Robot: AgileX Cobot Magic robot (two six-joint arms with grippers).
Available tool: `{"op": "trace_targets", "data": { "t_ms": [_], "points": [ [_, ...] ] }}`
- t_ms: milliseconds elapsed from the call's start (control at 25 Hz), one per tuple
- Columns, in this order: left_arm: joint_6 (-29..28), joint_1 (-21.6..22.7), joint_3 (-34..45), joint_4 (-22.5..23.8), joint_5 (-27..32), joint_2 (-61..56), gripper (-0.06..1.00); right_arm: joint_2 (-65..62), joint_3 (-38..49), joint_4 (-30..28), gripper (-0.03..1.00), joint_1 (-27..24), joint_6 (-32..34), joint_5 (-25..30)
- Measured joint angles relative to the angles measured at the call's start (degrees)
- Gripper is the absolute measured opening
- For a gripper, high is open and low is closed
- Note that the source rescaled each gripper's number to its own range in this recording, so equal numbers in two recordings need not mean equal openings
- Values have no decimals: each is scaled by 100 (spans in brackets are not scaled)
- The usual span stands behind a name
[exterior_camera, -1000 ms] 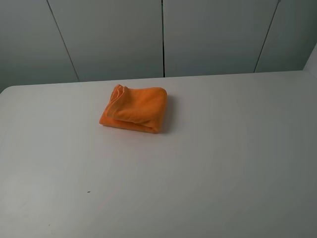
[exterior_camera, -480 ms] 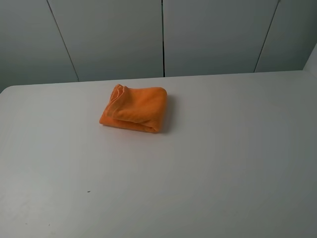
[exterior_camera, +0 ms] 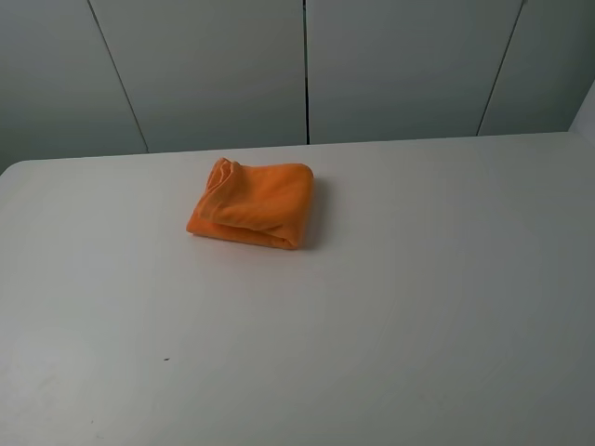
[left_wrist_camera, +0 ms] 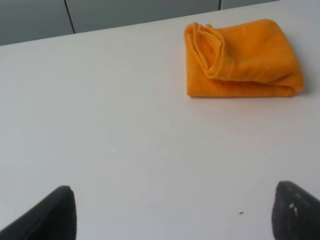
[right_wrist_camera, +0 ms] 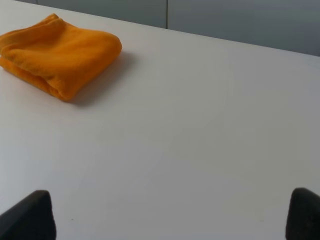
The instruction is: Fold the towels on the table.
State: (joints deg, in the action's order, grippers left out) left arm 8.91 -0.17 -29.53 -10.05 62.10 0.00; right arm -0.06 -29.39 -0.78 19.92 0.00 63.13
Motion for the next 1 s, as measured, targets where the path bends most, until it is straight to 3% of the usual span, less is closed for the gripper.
{"op": "trace_targets", "data": {
  "t_ms": [280,400,1000],
  "points": [
    [19,807,20,12,0,0,100,0,0,-10,100,-1032,0,-10],
    [19,944,20,25,0,0,100,0,0,-10,100,-1434,0,-10],
    [59,933,20,440,0,0,100,0,0,-10,100,-1498,52,-10]
  ]
}}
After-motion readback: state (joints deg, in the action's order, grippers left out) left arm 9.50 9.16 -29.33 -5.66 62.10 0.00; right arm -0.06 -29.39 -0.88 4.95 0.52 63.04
